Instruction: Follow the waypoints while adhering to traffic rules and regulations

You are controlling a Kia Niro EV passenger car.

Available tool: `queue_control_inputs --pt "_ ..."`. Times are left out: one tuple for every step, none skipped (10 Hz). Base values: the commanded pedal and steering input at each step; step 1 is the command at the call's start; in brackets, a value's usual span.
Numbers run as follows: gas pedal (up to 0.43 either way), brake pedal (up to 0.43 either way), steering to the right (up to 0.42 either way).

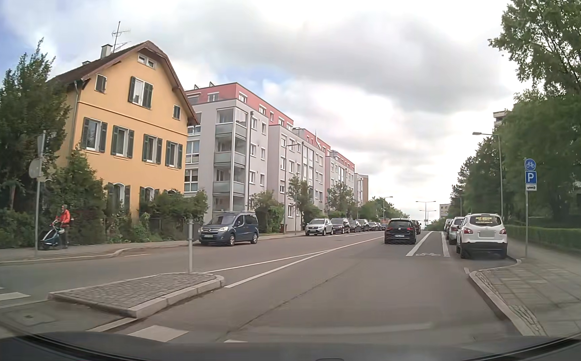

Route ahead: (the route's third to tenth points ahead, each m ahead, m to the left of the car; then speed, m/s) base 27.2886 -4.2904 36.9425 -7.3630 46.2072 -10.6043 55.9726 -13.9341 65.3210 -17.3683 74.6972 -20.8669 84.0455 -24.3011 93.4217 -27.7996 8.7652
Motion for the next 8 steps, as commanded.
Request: queue_control_inputs --pt "0.22 0.0 0.102" --pt "0.22 0.0 0.103" --pt "0.22 0.0 0.102" --pt "0.22 0.0 0.102" --pt "0.22 0.0 0.101" --pt "0.22 0.0 0.095" --pt "0.22 0.0 0.089" --pt "0.22 0.0 0.082"
